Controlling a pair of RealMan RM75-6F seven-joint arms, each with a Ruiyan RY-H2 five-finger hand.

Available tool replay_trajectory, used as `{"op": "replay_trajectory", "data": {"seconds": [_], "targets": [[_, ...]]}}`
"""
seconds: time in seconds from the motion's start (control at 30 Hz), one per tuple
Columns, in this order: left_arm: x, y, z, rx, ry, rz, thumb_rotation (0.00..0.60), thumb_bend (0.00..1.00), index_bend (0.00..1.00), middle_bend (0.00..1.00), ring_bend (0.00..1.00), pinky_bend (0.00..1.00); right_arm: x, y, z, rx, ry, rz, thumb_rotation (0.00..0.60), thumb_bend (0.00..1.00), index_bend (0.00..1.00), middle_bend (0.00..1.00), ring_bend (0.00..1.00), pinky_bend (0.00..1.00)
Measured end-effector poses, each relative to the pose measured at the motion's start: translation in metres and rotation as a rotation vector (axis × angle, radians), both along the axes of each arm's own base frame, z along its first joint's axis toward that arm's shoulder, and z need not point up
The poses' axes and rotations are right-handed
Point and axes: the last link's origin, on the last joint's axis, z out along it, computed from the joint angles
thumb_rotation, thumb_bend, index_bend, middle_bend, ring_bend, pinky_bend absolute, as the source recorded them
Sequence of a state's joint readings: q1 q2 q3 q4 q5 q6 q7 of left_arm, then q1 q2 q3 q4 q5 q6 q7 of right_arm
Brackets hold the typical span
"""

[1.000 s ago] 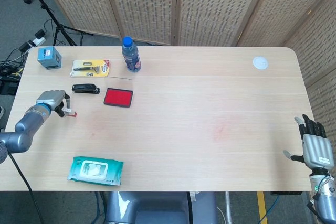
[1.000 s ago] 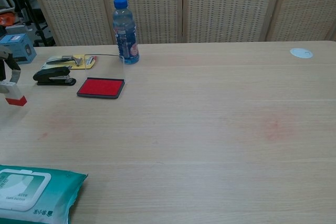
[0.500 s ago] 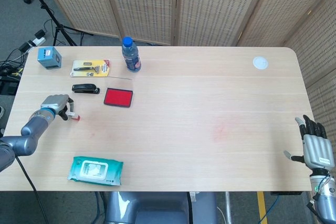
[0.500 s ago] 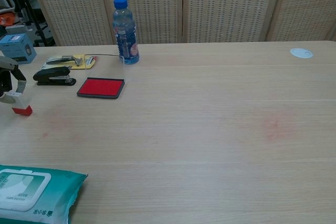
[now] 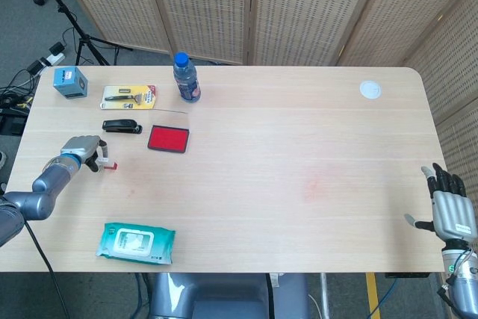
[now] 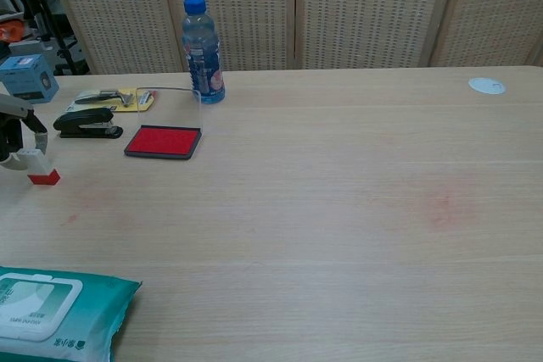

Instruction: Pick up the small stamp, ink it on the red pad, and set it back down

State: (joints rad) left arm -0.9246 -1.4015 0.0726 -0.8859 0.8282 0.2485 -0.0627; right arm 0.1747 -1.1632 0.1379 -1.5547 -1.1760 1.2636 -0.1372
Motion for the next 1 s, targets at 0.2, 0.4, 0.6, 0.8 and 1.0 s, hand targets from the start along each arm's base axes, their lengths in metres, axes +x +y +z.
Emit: {"op": "replay_trajectory", "data": {"seconds": [0.2, 0.4, 0.6, 0.8, 1.0], "targets": [[0.001, 0.001, 0.001, 0.000, -0.002, -0.001, 0.600, 0.33, 0.41, 0.96, 1.00, 0.99, 0.000, 0.000, 0.000, 0.000, -0.001, 0.000, 0.600, 0.00, 0.00, 0.00, 0.00, 0.00], [0.003, 0.001, 0.008, 0.012, -0.008, -0.009, 0.600, 0.32, 0.34, 0.96, 1.00, 0.99, 0.000, 0.000, 0.000, 0.001, 0.000, 0.001, 0.600, 0.00, 0.00, 0.00, 0.00, 0.00], [0.008, 0.000, 0.024, 0.041, -0.019, -0.033, 0.600, 0.16, 0.25, 0.84, 0.94, 0.95, 0.001, 0.001, -0.001, 0.005, -0.001, 0.002, 0.600, 0.00, 0.00, 0.00, 0.00, 0.00], [0.022, -0.017, 0.053, 0.116, -0.076, -0.112, 0.600, 0.09, 0.15, 0.35, 0.39, 0.55, 0.005, 0.003, 0.000, 0.005, -0.005, 0.013, 0.600, 0.00, 0.00, 0.00, 0.00, 0.00], [0.031, -0.057, 0.096, 0.161, -0.125, -0.149, 0.600, 0.04, 0.02, 0.00, 0.00, 0.04, 0.011, 0.007, 0.001, 0.003, -0.011, 0.039, 0.600, 0.00, 0.00, 0.00, 0.00, 0.00]]}}
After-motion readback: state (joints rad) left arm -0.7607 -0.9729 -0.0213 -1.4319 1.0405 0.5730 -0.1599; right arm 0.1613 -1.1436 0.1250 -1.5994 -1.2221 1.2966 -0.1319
